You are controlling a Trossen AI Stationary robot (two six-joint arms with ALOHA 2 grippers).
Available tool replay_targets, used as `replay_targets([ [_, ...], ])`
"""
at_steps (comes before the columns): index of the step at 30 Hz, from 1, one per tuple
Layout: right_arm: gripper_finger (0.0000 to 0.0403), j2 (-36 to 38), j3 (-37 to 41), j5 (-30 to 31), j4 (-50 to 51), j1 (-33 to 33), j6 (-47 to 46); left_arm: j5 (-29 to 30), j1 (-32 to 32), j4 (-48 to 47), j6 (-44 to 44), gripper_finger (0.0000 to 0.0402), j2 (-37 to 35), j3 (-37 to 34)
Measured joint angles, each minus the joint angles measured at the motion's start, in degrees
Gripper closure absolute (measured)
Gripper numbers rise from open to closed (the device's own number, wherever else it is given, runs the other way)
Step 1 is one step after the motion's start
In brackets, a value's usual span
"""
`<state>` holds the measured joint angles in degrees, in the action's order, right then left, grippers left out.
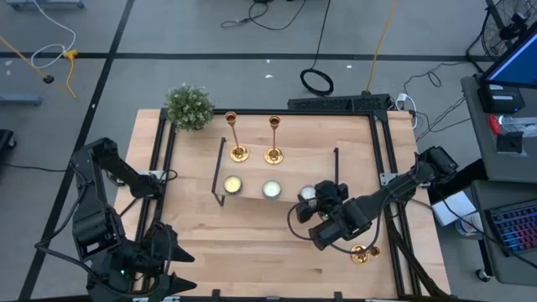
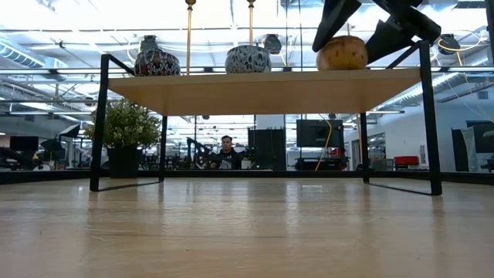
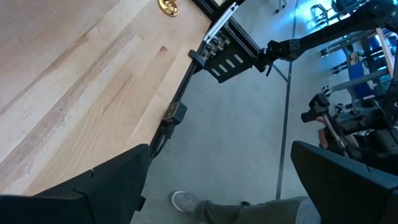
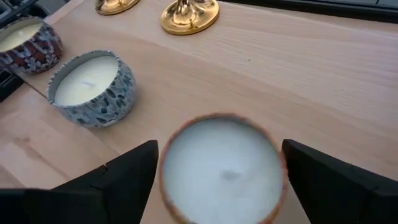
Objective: Pick & Place candle stick holders
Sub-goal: Put the yellow scented candle on the shelf
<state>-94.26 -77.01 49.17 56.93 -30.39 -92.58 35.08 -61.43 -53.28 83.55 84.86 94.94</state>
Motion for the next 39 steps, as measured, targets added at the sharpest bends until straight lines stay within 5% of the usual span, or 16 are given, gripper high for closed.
replay_targets([
  [39,0.0067,2.2,0.2,-1.5,0.8,3.8,6.5,1.4,-0.6,0.9,0.1,0.0005,0.0,0.0],
])
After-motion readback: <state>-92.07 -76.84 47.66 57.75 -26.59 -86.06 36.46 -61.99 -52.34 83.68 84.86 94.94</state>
